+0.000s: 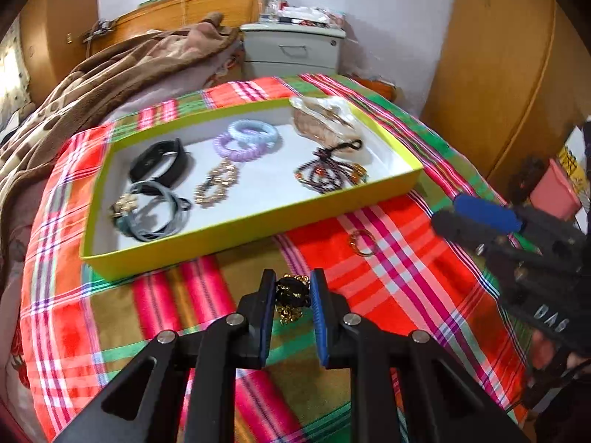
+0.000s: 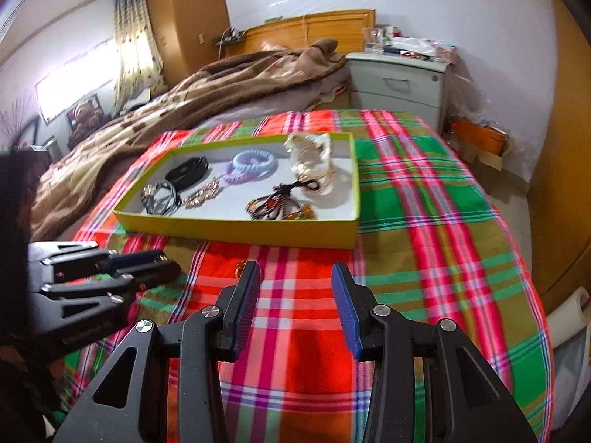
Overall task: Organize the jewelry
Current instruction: 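Grasp the black-and-gold brooch with the left gripper, then grasp the gold ring with the right gripper while the left holds the brooch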
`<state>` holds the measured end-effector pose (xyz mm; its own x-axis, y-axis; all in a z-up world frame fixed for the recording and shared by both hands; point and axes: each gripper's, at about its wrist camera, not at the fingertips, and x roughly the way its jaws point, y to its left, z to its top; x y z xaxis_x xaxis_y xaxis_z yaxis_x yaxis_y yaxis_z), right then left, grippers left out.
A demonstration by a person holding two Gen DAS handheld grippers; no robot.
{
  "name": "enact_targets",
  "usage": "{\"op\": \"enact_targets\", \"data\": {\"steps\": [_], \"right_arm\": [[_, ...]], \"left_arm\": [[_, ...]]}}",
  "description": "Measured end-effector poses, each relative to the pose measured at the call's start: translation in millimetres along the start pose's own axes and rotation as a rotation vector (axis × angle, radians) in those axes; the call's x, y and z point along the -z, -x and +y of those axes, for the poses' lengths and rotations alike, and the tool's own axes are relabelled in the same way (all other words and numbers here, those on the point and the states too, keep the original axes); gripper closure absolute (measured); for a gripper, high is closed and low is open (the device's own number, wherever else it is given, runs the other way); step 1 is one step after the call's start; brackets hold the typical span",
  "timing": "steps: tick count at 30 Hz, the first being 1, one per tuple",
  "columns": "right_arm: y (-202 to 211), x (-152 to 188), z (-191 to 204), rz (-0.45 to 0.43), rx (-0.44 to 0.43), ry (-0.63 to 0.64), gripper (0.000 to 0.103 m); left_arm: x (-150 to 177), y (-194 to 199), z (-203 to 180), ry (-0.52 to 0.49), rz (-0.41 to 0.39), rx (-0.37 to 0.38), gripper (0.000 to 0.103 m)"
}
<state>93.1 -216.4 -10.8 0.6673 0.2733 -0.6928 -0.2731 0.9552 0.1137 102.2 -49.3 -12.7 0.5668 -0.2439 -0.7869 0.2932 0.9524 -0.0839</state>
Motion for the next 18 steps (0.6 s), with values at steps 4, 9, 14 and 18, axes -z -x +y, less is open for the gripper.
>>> {"op": "enact_targets", "data": {"steps": [4,9,14,18], "right_arm": [[-13.7,-0.4,11.0,0.031,-0.029,0.023,0.062],[-26.6,-0.8,22.4,0.069,-0.038,0.056,0.062],[-35.5,-2.3,31.0,0.092,-0.041,0.079,0.062],[-40.5,-3.5,34.2,0.110,-0.025,0.092,0.062]], "left_arm": [[1.8,5.8,11.8,0.025,-0.013,-0.009,0.083],[6.1,14.0,24.4,0.053,-0.027,-0.019,0.083],[6.4,15.1,33.8,0.073,-0.029,-0.027,0.083],[7.0,14.8,38.5,0.087,-0.032,-0.026,0.083]]}}
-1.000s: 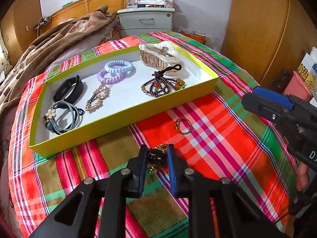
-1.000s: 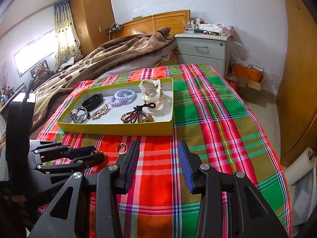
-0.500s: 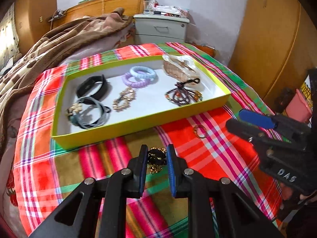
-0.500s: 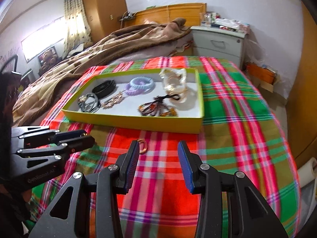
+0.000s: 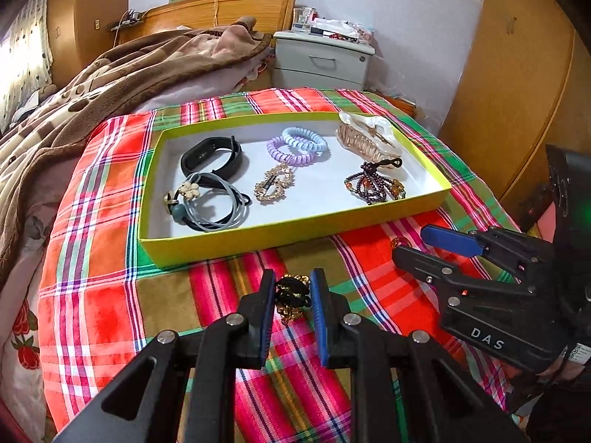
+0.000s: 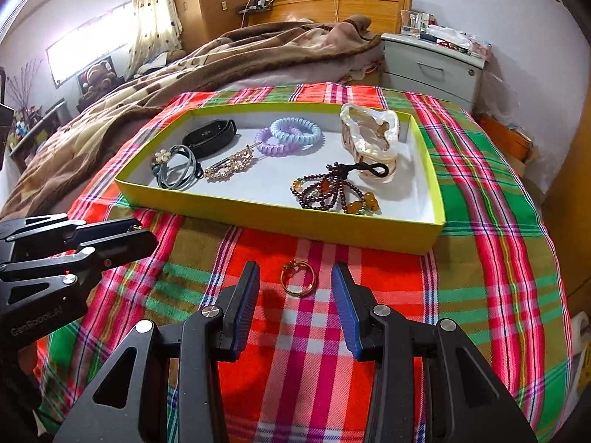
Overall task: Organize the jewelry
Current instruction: 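Grasp the gold ring with the right gripper while the left holds the brooch, then carry brooch and ring into the white box and open both grippers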
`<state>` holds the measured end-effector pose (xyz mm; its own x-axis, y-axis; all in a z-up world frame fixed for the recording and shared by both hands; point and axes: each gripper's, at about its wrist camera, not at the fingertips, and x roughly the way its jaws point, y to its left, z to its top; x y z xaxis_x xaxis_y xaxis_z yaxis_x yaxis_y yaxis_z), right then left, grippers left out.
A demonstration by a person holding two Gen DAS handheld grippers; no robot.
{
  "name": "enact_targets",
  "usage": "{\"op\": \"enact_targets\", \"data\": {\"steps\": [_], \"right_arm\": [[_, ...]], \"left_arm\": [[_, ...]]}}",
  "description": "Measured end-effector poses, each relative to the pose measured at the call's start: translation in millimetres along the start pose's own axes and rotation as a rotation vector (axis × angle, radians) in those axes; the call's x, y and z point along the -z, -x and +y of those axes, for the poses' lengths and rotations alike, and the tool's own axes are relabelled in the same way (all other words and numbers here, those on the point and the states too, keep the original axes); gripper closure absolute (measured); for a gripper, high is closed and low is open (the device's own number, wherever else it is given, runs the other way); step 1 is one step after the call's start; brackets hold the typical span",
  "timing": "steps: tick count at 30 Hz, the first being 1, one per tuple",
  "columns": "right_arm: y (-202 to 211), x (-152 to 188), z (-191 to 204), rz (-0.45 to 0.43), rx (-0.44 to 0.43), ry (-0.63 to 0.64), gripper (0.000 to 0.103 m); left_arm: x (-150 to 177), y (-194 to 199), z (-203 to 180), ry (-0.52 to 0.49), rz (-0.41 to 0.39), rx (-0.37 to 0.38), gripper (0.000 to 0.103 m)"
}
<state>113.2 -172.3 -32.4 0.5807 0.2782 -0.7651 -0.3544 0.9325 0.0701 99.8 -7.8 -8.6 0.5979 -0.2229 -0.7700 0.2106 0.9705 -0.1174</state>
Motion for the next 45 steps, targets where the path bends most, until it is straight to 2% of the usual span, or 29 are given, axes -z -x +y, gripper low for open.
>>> {"op": "enact_targets", "data": {"steps": [4,12,16,18,35,45], "right_arm": [[-7.1,-1.2,0.3,0.032,0.021,-0.005,0.062],[-9.0,-2.4,2.7,0.034,0.046,0.001,0.062],[-8.7,-2.7,2.5,0.033,0.057,-0.003,0.079],[-8.6,-2.5,2.8,0.032,0.059,-0.002,0.080],[5.8,-2.2,-3.9,-0.014,0.031,-0.050,0.081],[26.0,-20.0,-5.9,-0.079,0.006,-0.058,0.080]], "left_arm": [[0.9,-0.5,3.0,0.008,0.001,0.002,0.083],[2.1,0.1,4.7,0.012,0.002,0.003,0.083],[1.7,0.2,4.7,0.012,0.002,0.003,0.083],[1.8,0.3,4.9,0.013,0.002,0.003,0.083],[-0.6,7.3,4.7,0.013,-0.009,-0.004,0.083],[-17.0,22.7,8.3,0.004,-0.047,-0.019,0.083]]}}
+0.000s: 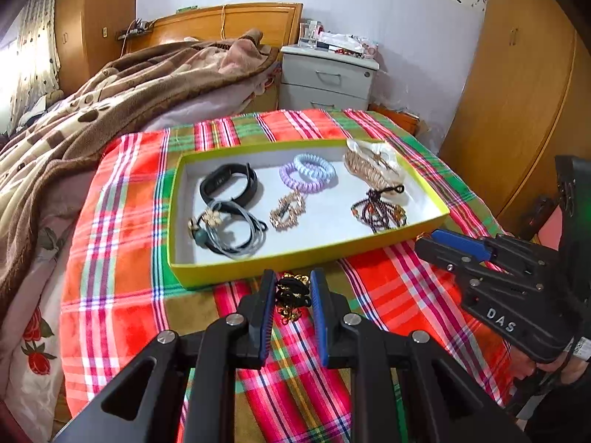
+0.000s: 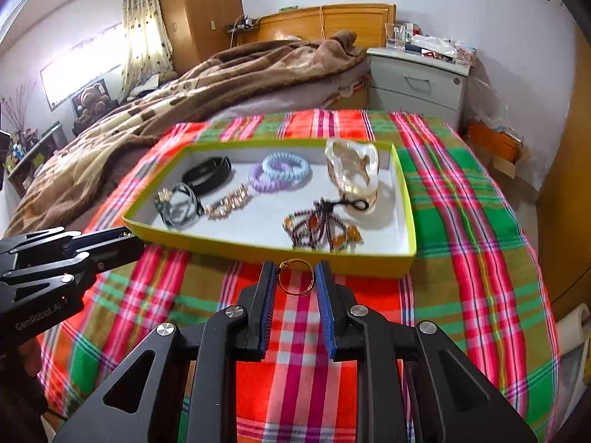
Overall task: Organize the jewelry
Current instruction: 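Carry brooch and ring into the white box and open both grippers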
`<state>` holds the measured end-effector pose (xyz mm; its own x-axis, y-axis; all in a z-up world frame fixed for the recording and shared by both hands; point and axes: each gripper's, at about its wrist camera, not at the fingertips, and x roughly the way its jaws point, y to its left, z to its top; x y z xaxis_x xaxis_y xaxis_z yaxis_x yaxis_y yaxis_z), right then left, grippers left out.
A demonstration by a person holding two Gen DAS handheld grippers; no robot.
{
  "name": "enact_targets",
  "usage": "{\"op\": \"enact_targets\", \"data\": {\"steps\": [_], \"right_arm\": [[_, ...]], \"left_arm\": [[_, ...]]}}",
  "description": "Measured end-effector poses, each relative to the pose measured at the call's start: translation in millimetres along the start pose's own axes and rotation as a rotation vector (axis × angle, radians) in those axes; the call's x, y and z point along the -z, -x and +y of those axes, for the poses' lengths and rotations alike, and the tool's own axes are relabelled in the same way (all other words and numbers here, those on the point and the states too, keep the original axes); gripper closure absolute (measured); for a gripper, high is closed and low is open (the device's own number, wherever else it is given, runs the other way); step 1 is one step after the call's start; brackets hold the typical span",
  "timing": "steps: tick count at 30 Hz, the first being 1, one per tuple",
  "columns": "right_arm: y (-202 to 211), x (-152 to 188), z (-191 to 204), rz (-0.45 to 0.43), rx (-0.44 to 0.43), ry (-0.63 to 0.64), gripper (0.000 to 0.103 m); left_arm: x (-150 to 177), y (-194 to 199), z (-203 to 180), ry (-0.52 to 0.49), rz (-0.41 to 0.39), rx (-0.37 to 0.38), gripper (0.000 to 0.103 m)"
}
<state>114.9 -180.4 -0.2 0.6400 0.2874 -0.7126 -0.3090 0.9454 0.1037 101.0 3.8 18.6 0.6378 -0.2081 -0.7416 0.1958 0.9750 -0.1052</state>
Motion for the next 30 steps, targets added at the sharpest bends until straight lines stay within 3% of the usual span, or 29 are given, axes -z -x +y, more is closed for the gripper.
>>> {"op": "enact_targets", "data": {"steps": [13,30], "right_arm": [[-34.4,-54.2,1.4,-0.005,-0.020,0.046,0.080],[-96.0,-66.1,-10.0,0.119,-0.030,0.080,0.080]], "left_arm": [[-36.4,-8.9,7.4,-0.009,-0.030,0.013,0.083],[-44.4,-62.3,5.2,0.008,0.060,0.036,0.083]]}}
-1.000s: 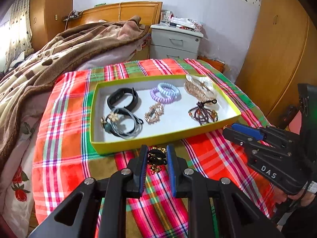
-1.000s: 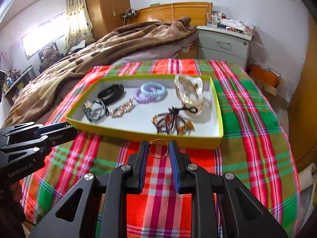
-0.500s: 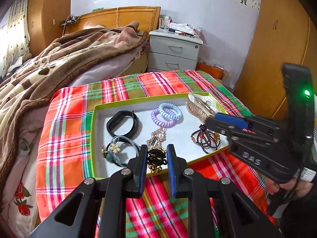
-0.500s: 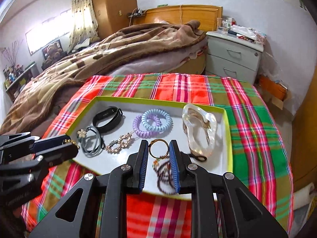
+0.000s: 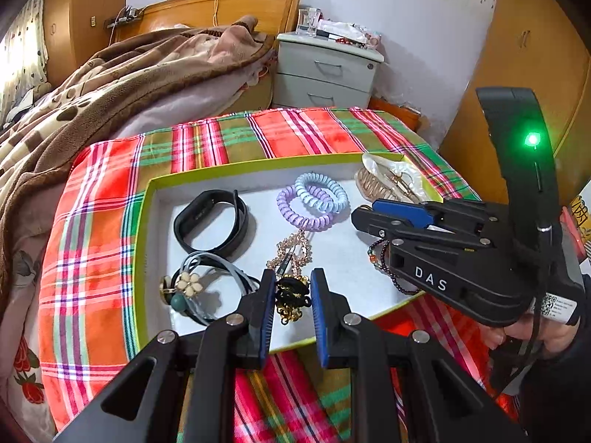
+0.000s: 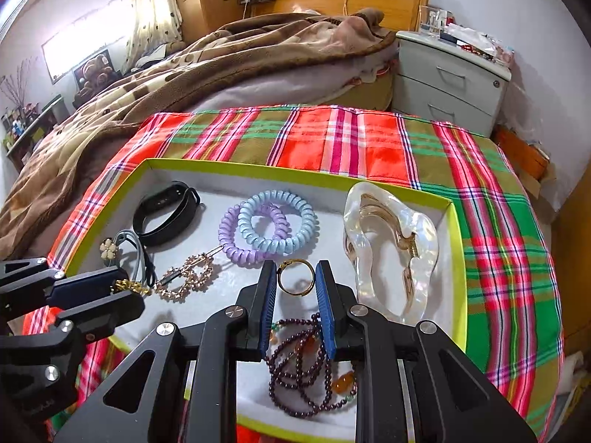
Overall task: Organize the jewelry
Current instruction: 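Carry brooch and ring into the white box and open both grippers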
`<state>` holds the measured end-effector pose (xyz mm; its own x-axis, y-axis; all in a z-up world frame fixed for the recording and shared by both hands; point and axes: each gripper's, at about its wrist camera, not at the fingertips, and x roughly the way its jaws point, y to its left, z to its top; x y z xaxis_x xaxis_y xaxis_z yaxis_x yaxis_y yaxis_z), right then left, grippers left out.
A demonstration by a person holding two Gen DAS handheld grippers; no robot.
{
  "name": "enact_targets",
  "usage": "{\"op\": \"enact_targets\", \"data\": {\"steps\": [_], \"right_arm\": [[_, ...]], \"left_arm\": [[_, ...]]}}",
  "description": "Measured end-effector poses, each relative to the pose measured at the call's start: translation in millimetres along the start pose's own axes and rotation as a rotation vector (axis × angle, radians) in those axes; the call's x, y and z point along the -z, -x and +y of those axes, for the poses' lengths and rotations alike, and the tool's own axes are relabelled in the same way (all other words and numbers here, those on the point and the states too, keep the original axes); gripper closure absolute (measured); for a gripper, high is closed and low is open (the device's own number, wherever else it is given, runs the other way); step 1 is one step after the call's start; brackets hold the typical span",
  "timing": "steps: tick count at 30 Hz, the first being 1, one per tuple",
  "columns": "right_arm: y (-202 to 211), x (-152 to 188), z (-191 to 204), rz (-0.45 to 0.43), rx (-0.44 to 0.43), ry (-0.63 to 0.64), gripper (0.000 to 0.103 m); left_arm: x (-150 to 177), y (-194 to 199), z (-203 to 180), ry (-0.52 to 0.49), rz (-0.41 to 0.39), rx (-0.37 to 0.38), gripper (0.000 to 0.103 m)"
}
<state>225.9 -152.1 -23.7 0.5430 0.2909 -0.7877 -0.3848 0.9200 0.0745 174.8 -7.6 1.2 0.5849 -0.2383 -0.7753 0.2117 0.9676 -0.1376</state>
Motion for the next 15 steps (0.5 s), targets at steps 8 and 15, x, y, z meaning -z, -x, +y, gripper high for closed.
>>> {"op": "enact_targets", "data": {"steps": [8,15], "right_arm": [[-10.6,-1.6,2.9,0.024,0.011,0.027,0.080],[-12.0,-1.4,4.9,0.026,0.011,0.037,0.080]], "left_arm": [[2.0,-18.3,-3.9,-0.016,0.044,0.001,0.083],[3.8,-22.5,-1.3,-0.004,0.056,0.001,0.083]]}}
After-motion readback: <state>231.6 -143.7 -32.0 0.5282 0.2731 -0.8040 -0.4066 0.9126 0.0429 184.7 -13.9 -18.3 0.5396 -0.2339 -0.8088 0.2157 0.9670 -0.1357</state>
